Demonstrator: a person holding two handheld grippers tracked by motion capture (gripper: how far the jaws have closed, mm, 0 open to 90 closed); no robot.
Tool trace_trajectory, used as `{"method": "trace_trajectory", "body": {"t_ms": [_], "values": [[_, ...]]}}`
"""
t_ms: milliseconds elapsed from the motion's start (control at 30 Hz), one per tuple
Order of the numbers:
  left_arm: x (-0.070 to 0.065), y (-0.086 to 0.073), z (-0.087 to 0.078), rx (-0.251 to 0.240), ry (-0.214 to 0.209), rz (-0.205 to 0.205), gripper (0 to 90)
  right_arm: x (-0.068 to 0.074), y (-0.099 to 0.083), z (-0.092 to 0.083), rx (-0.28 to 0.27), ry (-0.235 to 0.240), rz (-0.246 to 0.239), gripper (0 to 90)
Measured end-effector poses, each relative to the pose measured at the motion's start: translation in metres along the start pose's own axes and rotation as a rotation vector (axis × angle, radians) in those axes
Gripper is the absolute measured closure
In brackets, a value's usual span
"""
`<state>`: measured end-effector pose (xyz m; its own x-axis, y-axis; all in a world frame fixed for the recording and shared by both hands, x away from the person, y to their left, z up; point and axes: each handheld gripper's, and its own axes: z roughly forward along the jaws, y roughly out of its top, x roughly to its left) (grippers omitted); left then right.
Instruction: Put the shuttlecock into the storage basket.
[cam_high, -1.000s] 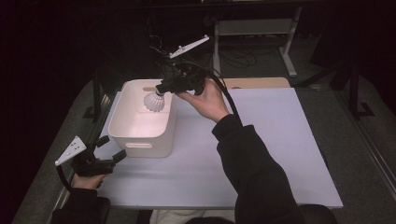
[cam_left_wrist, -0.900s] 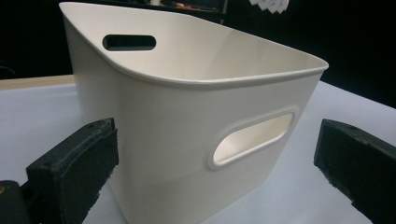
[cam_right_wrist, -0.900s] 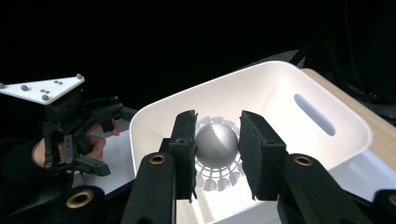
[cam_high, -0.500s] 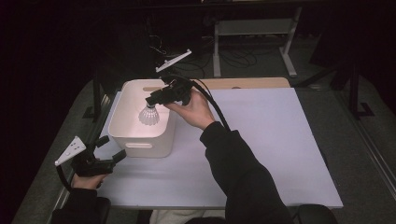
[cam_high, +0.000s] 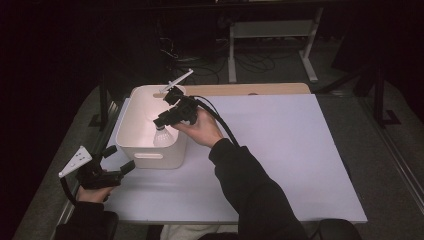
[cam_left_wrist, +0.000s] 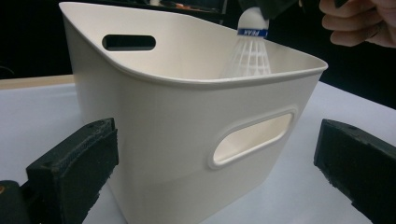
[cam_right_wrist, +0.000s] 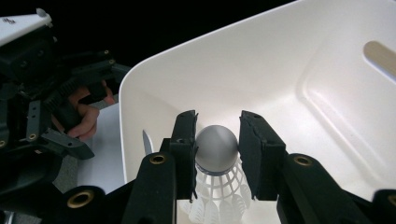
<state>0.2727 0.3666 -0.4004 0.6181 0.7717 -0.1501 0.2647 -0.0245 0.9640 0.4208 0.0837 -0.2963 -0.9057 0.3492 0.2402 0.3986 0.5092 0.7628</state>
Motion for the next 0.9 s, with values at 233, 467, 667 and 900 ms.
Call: {"method": "trace_trajectory", "body": {"t_ms": [233, 467, 667, 900], "values": [[0.000, 0.000, 0.000, 0.000, -0.001, 0.000, 0.0, 0.001, -0.004, 0.011, 0.027, -0.003, -0.009, 66.9], [0.000, 0.000, 0.000, 0.000, -0.002, 0.000, 0.0, 0.006, -0.005, 0.016, 0.050, -0.005, -0.045, 54.8], [0.000, 0.000, 0.000, 0.000, -0.002, 0.000, 0.0, 0.008, -0.005, 0.013, 0.064, -0.039, -0.054, 32.3], [0.000, 0.000, 0.000, 0.000, -0.003, 0.000, 0.0, 0.011, -0.004, 0.005, 0.050, -0.076, -0.084, 13.4]]}}
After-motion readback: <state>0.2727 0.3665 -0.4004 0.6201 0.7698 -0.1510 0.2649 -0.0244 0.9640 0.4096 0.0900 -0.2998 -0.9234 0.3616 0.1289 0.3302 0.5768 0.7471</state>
